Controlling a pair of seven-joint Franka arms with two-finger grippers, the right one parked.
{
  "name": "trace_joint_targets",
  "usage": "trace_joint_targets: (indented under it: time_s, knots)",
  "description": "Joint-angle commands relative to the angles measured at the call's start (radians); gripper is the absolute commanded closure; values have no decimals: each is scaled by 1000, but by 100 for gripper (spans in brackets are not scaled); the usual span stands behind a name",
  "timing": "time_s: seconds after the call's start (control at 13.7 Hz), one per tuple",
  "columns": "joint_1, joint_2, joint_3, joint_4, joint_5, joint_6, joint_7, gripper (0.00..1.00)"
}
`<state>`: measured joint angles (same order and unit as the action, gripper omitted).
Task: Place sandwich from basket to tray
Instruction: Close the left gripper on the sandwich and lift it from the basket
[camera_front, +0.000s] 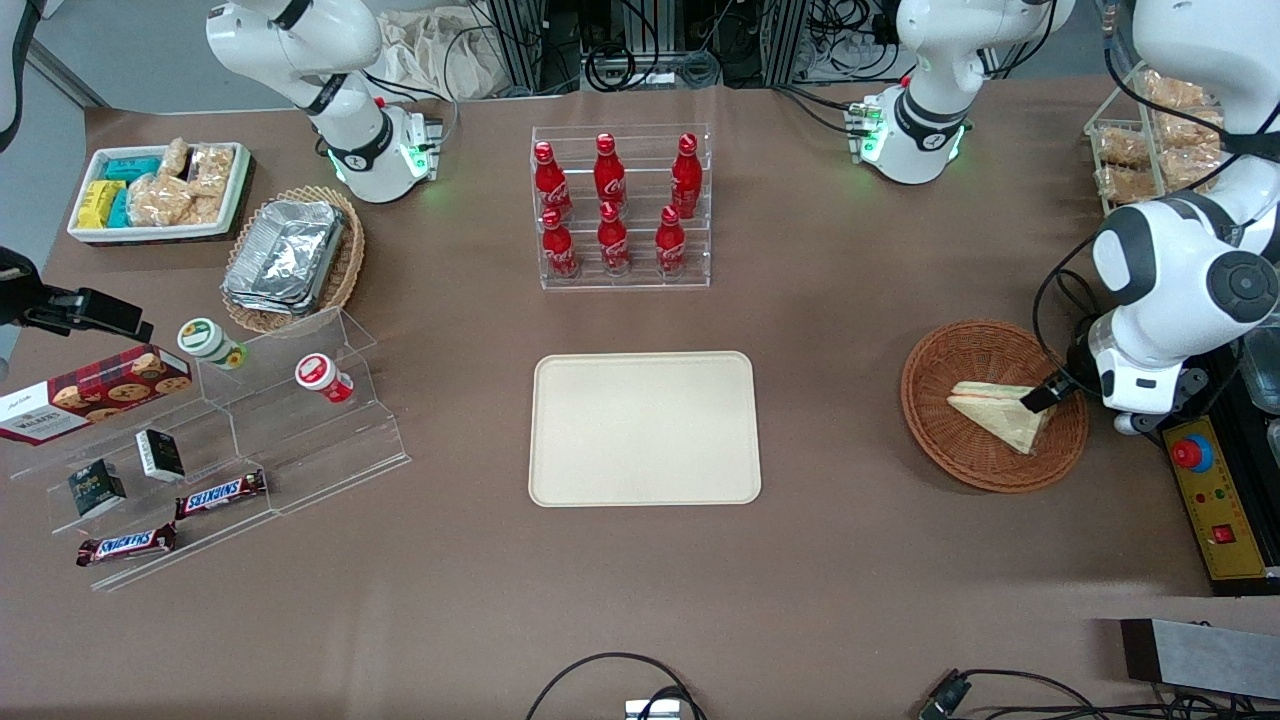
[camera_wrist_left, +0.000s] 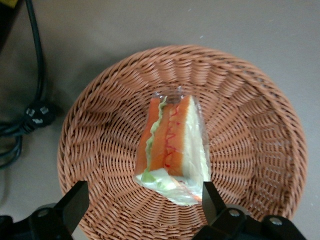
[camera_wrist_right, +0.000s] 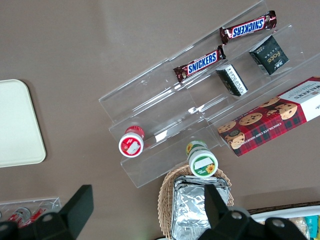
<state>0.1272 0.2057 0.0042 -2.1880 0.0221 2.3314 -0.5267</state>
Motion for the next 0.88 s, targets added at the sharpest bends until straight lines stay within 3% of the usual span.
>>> trace_joint_targets:
  time_s: [0.0,0.59,0.66,0.8]
  knots:
    - [-4,30,-3,0,-2,22,-44,0]
    - [-37,119,-12,46,-5,86,-167,0]
    - [-41,129,-12,60,-5,86,-173,8]
    - [-70,141,-13,80,-4,77,-241,71]
